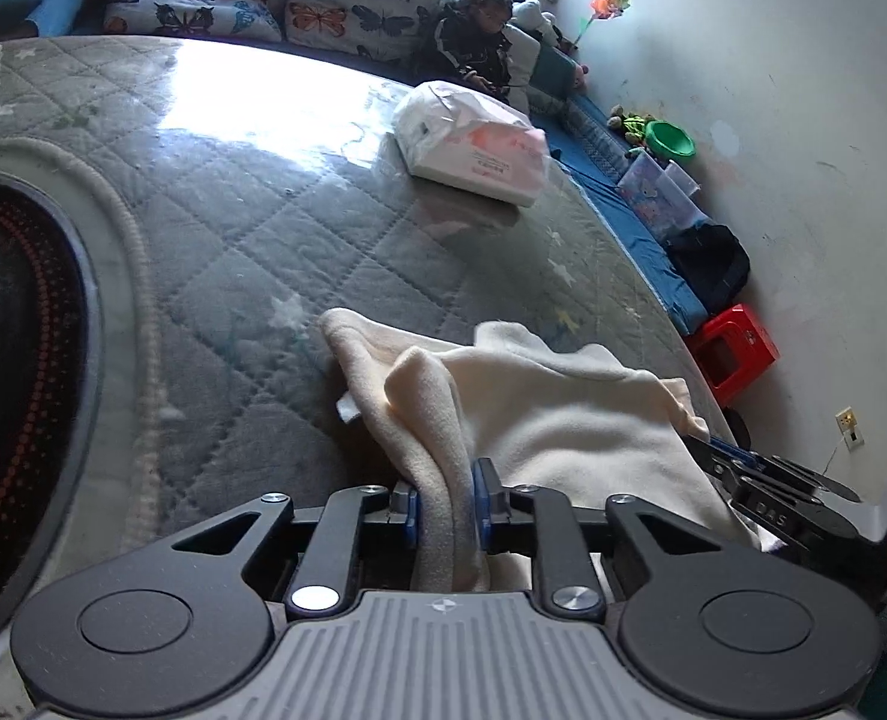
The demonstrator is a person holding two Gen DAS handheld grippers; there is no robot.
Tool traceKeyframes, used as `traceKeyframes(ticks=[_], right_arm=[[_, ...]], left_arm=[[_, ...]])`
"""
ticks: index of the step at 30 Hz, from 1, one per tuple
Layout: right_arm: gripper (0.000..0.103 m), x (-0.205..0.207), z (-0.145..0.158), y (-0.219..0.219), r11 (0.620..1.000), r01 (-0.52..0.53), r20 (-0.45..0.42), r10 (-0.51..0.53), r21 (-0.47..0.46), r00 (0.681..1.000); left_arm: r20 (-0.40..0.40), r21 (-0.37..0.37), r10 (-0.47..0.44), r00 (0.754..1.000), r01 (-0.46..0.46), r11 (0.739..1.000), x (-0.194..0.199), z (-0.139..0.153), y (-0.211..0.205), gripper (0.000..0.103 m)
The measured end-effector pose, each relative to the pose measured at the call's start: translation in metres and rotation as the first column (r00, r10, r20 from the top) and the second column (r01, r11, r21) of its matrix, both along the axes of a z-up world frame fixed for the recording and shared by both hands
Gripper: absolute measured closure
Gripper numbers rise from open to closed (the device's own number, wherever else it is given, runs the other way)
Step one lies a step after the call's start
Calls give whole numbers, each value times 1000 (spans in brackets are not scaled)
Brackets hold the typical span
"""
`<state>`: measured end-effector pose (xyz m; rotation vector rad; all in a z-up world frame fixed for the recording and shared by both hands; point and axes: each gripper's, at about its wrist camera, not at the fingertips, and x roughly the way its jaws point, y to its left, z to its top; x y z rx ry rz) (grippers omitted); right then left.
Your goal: Fold clothes
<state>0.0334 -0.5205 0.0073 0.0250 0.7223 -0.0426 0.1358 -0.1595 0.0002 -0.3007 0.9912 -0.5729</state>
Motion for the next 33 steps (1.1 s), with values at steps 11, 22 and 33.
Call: traceKeyframes(ticks=[11,22,33], right_arm=[[82,16,29,21,996,-86,61,84,30,995],[82,52,1,48,994,-101,22,100,48,995],[78,54,1,55,994,-100,58,98,33,993]], left_arm=[[136,8,60,989,-62,998,3,39,5,78],[114,-12,-77,990,79,997,21,28,-49,79],[88,8,-117,989,116,993,39,6,-77,80]])
